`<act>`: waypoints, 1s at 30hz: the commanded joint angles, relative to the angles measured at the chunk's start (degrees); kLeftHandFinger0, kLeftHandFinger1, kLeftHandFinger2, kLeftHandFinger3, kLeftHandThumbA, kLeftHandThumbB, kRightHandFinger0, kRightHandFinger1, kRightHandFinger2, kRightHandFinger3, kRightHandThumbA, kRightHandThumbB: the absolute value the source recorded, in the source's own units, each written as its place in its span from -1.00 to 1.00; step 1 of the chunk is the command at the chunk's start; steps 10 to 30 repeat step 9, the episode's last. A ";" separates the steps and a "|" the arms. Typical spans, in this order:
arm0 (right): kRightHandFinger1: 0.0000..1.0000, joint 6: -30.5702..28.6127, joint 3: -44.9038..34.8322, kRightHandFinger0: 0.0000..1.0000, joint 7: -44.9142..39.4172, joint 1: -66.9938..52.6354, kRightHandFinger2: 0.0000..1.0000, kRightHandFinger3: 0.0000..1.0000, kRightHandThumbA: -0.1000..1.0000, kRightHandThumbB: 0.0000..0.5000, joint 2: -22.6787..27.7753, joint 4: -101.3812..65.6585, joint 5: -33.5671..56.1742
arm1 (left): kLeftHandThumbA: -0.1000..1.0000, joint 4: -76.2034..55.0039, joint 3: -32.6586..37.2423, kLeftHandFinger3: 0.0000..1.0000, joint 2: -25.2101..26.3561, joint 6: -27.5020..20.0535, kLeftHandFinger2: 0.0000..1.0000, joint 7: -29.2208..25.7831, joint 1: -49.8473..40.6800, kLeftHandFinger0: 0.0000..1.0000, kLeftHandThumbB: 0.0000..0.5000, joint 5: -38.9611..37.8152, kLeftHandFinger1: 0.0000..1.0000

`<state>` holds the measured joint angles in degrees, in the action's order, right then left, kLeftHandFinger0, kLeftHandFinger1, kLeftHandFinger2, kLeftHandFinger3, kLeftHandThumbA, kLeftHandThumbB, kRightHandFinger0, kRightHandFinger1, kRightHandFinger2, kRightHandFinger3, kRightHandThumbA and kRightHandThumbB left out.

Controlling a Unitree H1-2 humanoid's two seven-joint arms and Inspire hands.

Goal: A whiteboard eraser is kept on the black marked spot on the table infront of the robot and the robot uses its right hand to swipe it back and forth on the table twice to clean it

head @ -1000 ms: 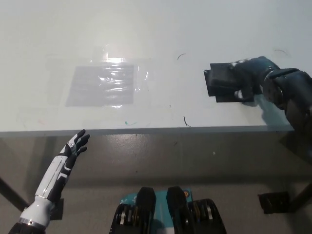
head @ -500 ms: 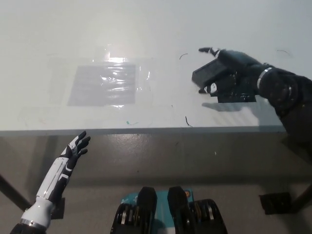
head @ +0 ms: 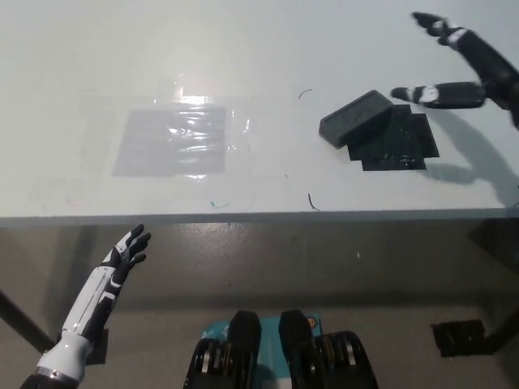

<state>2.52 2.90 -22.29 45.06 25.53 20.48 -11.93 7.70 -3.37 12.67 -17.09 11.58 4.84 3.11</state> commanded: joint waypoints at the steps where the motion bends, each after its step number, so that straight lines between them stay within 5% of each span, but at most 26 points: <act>1: 1.00 -13.57 -38.28 1.00 20.83 -21.52 1.00 1.00 1.00 1.00 17.87 -66.15 79.23 | 1.00 -1.46 -0.29 1.00 1.07 -3.41 1.00 -1.60 -0.76 1.00 0.78 0.58 1.00; 4: 1.00 -18.89 -38.09 1.00 12.70 -31.75 1.00 1.00 1.00 1.00 17.03 -68.32 88.46 | 1.00 -0.50 -0.26 1.00 0.88 -4.22 1.00 -1.62 -0.71 1.00 0.73 0.31 1.00; 8: 1.00 -14.11 -30.02 1.00 -3.48 -42.98 1.00 1.00 1.00 1.00 14.18 -68.46 99.24 | 1.00 -0.46 -0.12 1.00 0.63 -4.62 1.00 -1.41 -1.63 1.00 0.63 -0.09 1.00; 30: 1.00 -14.11 -30.02 1.00 -3.48 -42.98 1.00 1.00 1.00 1.00 14.18 -68.46 99.24 | 1.00 -0.46 -0.12 1.00 0.63 -4.62 1.00 -1.41 -1.63 1.00 0.63 -0.09 1.00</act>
